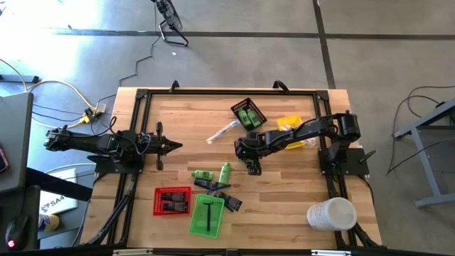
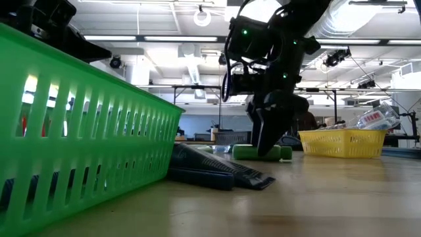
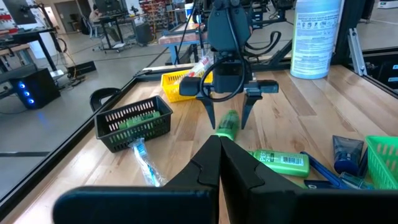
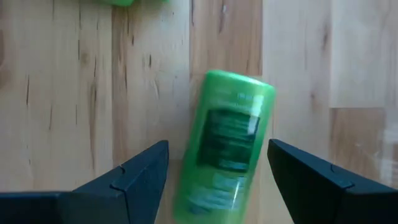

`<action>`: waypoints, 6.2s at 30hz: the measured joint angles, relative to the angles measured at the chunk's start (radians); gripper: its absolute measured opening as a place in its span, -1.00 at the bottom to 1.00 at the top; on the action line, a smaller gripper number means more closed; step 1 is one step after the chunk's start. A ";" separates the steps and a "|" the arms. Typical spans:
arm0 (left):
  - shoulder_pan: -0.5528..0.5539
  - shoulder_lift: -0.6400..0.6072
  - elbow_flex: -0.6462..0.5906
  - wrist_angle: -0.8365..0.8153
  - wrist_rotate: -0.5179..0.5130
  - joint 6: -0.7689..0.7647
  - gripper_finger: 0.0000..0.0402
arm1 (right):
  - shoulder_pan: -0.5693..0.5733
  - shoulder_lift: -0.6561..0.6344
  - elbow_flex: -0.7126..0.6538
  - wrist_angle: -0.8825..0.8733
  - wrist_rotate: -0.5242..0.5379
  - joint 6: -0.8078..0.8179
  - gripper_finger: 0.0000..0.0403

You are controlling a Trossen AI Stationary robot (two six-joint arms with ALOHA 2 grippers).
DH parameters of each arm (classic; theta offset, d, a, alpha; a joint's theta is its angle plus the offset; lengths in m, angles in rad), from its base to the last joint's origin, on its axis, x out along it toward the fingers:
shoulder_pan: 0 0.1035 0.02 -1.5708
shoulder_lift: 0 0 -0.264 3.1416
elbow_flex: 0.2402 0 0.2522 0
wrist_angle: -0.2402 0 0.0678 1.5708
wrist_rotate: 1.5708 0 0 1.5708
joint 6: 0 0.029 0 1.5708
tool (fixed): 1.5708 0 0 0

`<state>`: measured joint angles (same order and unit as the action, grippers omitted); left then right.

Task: Pick & Place Travel size toiletries
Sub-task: Put the shampoo into the black bin, then put the top razor into the green bin

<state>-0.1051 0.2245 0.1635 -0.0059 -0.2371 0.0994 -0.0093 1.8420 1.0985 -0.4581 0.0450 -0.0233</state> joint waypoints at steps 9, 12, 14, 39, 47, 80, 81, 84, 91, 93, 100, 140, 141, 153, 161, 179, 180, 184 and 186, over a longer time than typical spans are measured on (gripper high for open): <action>0.000 0.000 0.000 0.000 0.000 0.000 -1.00 | 0.000 0.000 0.000 -0.001 -0.004 0.074 0.32; 0.000 0.000 0.000 0.000 0.000 0.000 -1.00 | 0.000 0.000 0.000 -0.001 -0.010 0.124 0.32; 0.000 0.000 0.000 0.000 0.000 0.000 -1.00 | 0.000 0.000 0.000 -0.001 -0.011 0.137 0.32; 0.000 0.000 0.000 -0.001 -0.002 0.000 -1.00 | -0.012 0.028 0.000 -0.008 0.001 0.223 0.08; 0.000 0.000 0.000 -0.001 -0.003 0.000 -1.00 | -0.012 0.029 0.000 0.000 0.005 0.203 -0.10; 0.000 0.000 0.000 0.003 -0.003 0.000 -1.00 | -0.032 -0.218 0.023 -0.048 0.112 0.212 -0.13; 0.000 0.000 0.000 0.003 -0.003 0.000 -1.00 | -0.034 -0.239 0.029 -0.039 0.119 0.213 -0.13; 0.000 0.000 0.000 0.002 -0.003 0.000 -1.00 | -0.038 -0.297 0.030 -0.016 0.175 0.213 -0.13; 0.000 0.000 0.000 0.003 -0.008 0.000 -1.00 | -0.050 -0.382 0.030 0.036 0.264 0.234 -0.13; 0.000 0.000 0.000 0.003 -0.008 0.000 -1.00 | -0.051 -0.384 0.030 0.051 0.282 0.236 -0.13; 0.000 0.000 0.000 0.003 -0.009 0.000 -1.00 | -0.086 -0.339 0.031 0.120 0.299 0.236 -0.13; 0.000 0.000 0.000 0.003 -0.011 0.000 -1.00 | -0.377 -0.057 0.030 0.171 0.251 0.229 0.17; 0.000 0.000 0.000 0.003 -0.011 0.000 -1.00 | -0.377 -0.063 0.030 0.169 0.251 0.229 0.16; 0.000 0.000 0.000 0.003 -0.011 0.000 -1.00 | -0.311 -0.235 0.031 0.185 0.202 0.238 -0.25; 0.000 0.000 0.000 0.003 -0.011 0.000 -1.00 | -0.246 -0.275 0.031 0.293 0.183 0.238 -0.40; 0.000 0.000 0.000 0.003 -0.011 0.000 -1.00 | -0.203 -0.275 0.031 0.454 0.089 0.244 -0.44; 0.000 0.000 0.000 0.003 -0.011 0.000 -1.00 | -0.199 -0.275 0.031 0.456 0.092 0.244 -0.46; 0.000 0.000 0.000 0.003 -0.011 0.000 -1.00 | -0.185 -0.275 0.031 0.461 0.092 0.245 -0.59; 0.000 0.000 0.000 0.003 -0.010 0.000 -1.00 | -0.173 -0.275 0.031 0.462 0.094 0.261 -0.67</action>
<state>-0.1051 0.2247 0.1635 -0.0029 -0.2476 0.0994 -0.1827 1.5665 1.1290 0.0036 0.1386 0.2379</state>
